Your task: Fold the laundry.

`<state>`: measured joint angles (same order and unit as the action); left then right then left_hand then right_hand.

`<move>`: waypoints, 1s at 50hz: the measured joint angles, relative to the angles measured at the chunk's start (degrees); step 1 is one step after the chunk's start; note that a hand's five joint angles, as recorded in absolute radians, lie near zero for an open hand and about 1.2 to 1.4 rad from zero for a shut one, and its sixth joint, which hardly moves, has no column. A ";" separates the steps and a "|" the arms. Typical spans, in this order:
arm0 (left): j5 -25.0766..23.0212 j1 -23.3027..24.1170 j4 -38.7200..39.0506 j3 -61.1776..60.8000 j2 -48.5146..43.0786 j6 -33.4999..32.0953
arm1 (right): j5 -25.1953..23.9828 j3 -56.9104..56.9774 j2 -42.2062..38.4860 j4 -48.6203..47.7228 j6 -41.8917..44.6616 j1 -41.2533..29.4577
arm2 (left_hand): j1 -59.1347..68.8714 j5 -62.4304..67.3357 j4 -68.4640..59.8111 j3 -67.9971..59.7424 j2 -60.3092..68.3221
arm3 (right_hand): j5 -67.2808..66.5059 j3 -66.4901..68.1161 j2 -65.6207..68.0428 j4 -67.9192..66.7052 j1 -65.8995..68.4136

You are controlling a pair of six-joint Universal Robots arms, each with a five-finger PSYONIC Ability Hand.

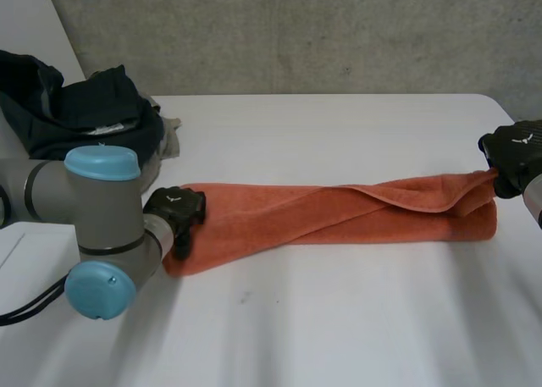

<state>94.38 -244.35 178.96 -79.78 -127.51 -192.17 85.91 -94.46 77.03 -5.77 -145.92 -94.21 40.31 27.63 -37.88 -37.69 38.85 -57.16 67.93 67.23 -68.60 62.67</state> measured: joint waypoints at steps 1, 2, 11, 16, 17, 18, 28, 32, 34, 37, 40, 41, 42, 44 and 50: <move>0.31 0.00 0.00 0.14 -0.18 -0.07 | -0.01 -0.14 0.00 -0.08 0.02 0.00 | 11.73 10.68 -11.03 -10.87 11.09 | 0.00 0.00 0.00 0.00 0.00; 0.56 0.00 -0.03 0.23 -0.26 -0.12 | -0.03 -0.23 0.00 -0.14 0.04 0.00 | 17.84 17.17 -17.66 -18.28 17.56 | 0.00 0.00 0.00 0.00 0.00; 1.23 0.25 -0.72 0.23 1.64 -0.33 | -0.47 -0.04 0.54 -0.08 0.18 0.02 | 24.67 28.68 -30.56 -29.06 29.14 | 0.00 0.00 0.00 0.00 0.00; 1.04 0.16 -2.48 -0.56 8.78 -1.01 | -0.48 1.35 4.39 1.41 0.82 0.55 | 24.67 28.68 -30.69 -29.07 29.14 | 0.00 0.00 0.00 0.00 0.00; 0.96 0.07 -3.30 -0.85 11.50 -1.41 | -0.49 2.27 6.13 2.77 1.26 0.89 | 24.67 28.68 -30.70 -29.25 29.15 | 0.00 0.00 0.00 0.00 0.00; 0.90 -0.02 -3.99 -1.04 13.78 -1.82 | -0.50 3.11 7.29 4.01 1.65 1.18 | 24.79 28.69 -30.70 -29.26 29.24 | 0.00 0.00 0.00 0.00 0.00; -0.66 -3.24 -8.83 -1.10 35.78 -9.72 | -0.67 21.25 15.62 28.60 8.84 8.00 | 26.06 29.53 -30.73 -29.48 29.40 | 0.00 0.17 0.00 0.00 0.00; -2.66 -6.41 -9.66 -1.61 39.17 -14.19 | -0.50 25.80 15.77 34.86 12.36 10.01 | 26.34 29.53 -30.73 -29.48 29.40 | 0.00 0.17 0.00 0.00 0.00; -3.72 -7.71 -10.11 -2.27 39.37 -15.77 | -0.45 26.18 15.46 36.21 13.58 10.38 | 26.43 29.53 -30.73 -29.48 29.40 | 0.00 0.16 0.00 0.00 0.00; -5.22 -8.95 -10.72 -3.71 37.19 -17.30 | -0.47 25.04 13.93 36.90 14.55 10.48 | 26.45 29.53 -30.74 -29.48 29.40 | 0.00 0.17 0.00 -0.01 0.00; -6.17 -9.34 -10.84 -4.40 32.78 -17.94 | -0.49 23.52 11.03 36.32 14.39 10.29 | 26.49 29.53 -30.74 -29.48 29.40 | 0.00 0.17 0.00 0.00 0.00; -6.34 -9.35 -10.67 -4.26 31.25 -18.02 | -0.48 23.12 9.78 35.84 14.08 10.18 | 26.50 29.54 -30.74 -29.48 29.40 | 0.00 0.17 0.00 -0.01 0.00; -6.45 -9.34 -10.23 -3.74 29.11 -18.03 | -0.45 22.83 8.49 35.26 13.64 10.07 | 26.50 29.53 -30.74 -29.48 29.40 | 0.00 0.16 0.00 -0.01 0.00; -6.52 -9.26 -9.11 -2.32 25.87 -17.98 | -0.34 22.73 5.79 33.50 12.37 9.81 | 26.50 29.53 -30.74 -29.48 29.40 | 0.00 0.17 0.00 -0.01 0.00; -5.81 -8.58 1.34 9.63 14.31 -17.52 | 1.36 26.84 -3.27 21.90 5.19 7.95 | 26.65 29.53 -30.76 -29.52 29.41 | 0.00 0.17 0.00 -0.01 0.00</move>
<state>88.57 -252.93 180.31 -70.15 -113.20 -209.69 87.27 -67.62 73.76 16.13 -140.73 -86.26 66.95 57.16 -68.64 -67.21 68.26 -57.17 68.10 67.24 -68.61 62.67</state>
